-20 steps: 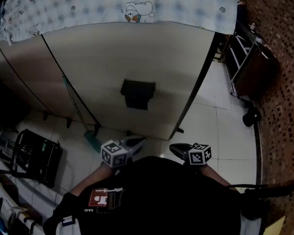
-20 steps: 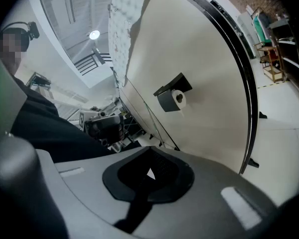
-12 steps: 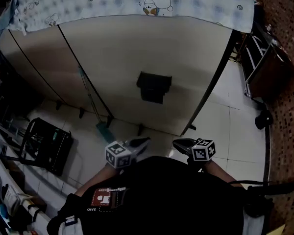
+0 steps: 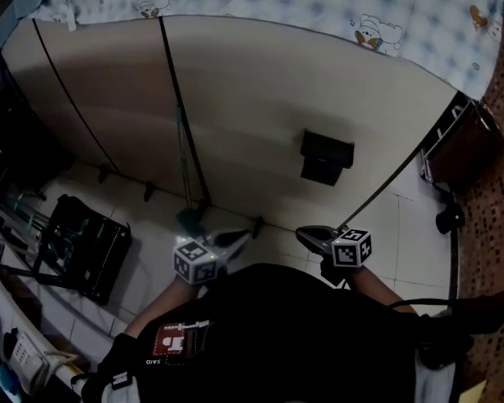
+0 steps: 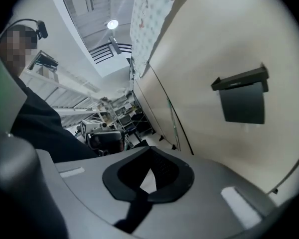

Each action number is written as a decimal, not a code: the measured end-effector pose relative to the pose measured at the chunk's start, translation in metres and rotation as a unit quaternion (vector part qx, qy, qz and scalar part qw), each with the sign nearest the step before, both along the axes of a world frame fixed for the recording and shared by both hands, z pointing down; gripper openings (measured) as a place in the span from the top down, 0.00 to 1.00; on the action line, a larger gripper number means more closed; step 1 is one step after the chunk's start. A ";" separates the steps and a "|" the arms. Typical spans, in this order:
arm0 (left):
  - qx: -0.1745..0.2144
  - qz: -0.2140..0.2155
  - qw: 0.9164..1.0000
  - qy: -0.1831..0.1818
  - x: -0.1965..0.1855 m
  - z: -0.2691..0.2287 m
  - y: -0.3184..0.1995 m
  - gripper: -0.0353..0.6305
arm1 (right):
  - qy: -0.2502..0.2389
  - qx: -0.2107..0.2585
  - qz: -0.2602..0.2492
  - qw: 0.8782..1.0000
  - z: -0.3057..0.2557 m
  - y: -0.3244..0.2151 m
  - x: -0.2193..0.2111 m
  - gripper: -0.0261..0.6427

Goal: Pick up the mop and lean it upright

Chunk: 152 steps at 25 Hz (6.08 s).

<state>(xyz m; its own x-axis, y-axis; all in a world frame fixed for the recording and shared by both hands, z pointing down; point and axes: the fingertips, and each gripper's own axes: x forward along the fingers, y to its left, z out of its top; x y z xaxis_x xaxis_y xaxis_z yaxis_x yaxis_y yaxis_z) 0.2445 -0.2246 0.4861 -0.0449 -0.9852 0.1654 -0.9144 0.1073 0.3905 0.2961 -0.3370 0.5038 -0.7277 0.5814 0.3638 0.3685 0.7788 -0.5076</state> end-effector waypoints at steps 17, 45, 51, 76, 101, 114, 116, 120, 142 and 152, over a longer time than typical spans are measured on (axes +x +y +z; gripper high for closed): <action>0.006 -0.118 0.993 0.012 -0.101 -0.004 0.045 0.94 | -0.025 0.025 -0.145 0.989 -0.012 0.046 -0.127 0.94; 0.014 0.058 0.998 0.028 -0.304 0.009 0.200 0.94 | -0.026 0.043 -0.024 0.998 -0.021 0.233 -0.306 0.94; 0.015 0.052 0.998 0.032 -0.296 -0.001 0.184 0.94 | -0.028 0.030 0.003 0.999 -0.020 0.200 -0.293 0.94; 0.006 0.114 0.993 -0.003 -0.422 0.003 0.298 0.94 | -0.037 0.000 0.109 0.993 0.003 0.295 -0.393 0.94; 0.037 0.115 0.993 0.015 -0.431 -0.011 0.293 0.94 | -0.060 -0.013 0.156 0.986 -0.034 0.275 -0.409 0.94; 0.018 0.116 0.993 0.020 -0.435 -0.011 0.282 0.94 | -0.042 -0.009 0.158 0.986 -0.015 0.266 -0.413 0.94; 0.018 0.117 0.993 0.021 -0.438 -0.012 0.281 0.94 | -0.040 -0.005 0.159 0.987 -0.015 0.265 -0.415 0.94; 0.028 0.117 0.992 0.021 -0.446 -0.013 0.280 0.94 | -0.038 0.001 0.159 0.986 -0.015 0.263 -0.419 0.94; -0.070 0.120 0.990 0.004 -0.488 0.060 0.198 0.94 | -0.021 0.007 0.172 0.985 0.007 0.238 -0.429 0.94; -0.186 0.101 0.976 -0.041 -0.528 0.142 0.107 0.80 | -0.025 -0.001 0.201 0.979 0.020 0.214 -0.407 0.94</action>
<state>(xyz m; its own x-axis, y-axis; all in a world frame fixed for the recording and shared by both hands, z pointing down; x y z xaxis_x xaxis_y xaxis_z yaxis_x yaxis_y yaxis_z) -0.2833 -0.1175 0.6285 0.1150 -0.8475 0.5182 -0.9581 0.0431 0.2831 -0.1111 -0.1234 0.5239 -0.9144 0.2456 0.3218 0.0568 0.8649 -0.4987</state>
